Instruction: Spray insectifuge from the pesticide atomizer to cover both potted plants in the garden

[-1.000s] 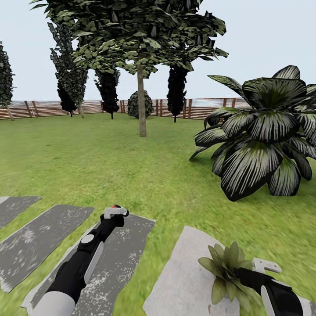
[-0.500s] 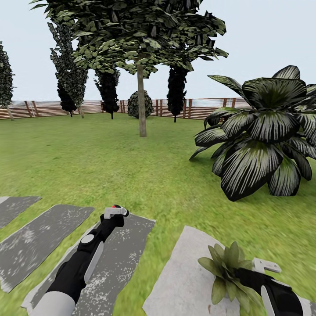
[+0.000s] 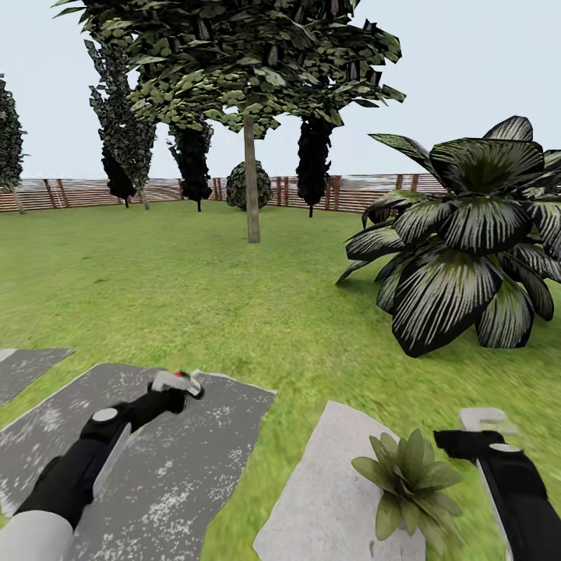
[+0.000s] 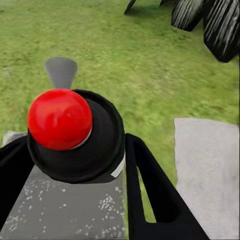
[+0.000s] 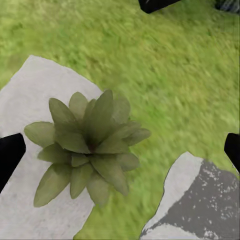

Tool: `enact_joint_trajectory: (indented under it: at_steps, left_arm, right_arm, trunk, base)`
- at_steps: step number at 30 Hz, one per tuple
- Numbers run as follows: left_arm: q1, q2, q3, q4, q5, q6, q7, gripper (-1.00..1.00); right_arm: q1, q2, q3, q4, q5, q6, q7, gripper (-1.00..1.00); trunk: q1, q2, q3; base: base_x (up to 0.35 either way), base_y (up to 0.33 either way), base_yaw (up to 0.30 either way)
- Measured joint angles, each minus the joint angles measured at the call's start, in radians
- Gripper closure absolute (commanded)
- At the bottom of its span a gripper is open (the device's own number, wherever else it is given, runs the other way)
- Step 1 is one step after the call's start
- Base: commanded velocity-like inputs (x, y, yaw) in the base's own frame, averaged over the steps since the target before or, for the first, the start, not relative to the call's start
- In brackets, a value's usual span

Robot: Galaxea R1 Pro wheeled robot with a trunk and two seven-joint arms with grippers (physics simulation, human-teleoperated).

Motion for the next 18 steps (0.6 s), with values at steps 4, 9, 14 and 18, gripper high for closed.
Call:
enact_joint_trajectory:
  at_steps: [4,9,14,18]
  left_arm:
    - [-0.035,0.058,-0.001,-0.012,-0.089,0.002,-0.261,1.0]
    - [-0.046,0.066,0.0,-0.017,-0.274,-0.003,-0.47,1.0]
    - [-0.047,0.062,-0.002,-0.03,-0.347,-0.007,-0.634,1.0]
    - [-0.047,0.062,-0.015,-0.04,-0.389,-0.01,-0.708,1.0]
  right_arm:
    - [-0.13,-0.006,0.064,0.007,0.008,0.002,0.277,-1.0]
    - [-0.248,-0.007,0.083,0.062,0.011,0.002,0.543,-1.0]
    - [-0.347,-0.006,0.1,0.154,0.017,0.002,0.747,-1.0]
    - [-0.415,-0.006,0.158,0.171,0.018,0.0,0.84,-1.0]
  trunk:
    - [0.0,0.0,0.0]
    - [0.0,0.0,0.0]
    - [0.0,0.0,0.0]
    - [0.0,0.0,0.0]
  base:
    - [0.0,0.0,0.0]
    - [0.0,0.0,0.0]
    - [0.0,0.0,0.0]
    - [0.0,0.0,0.0]
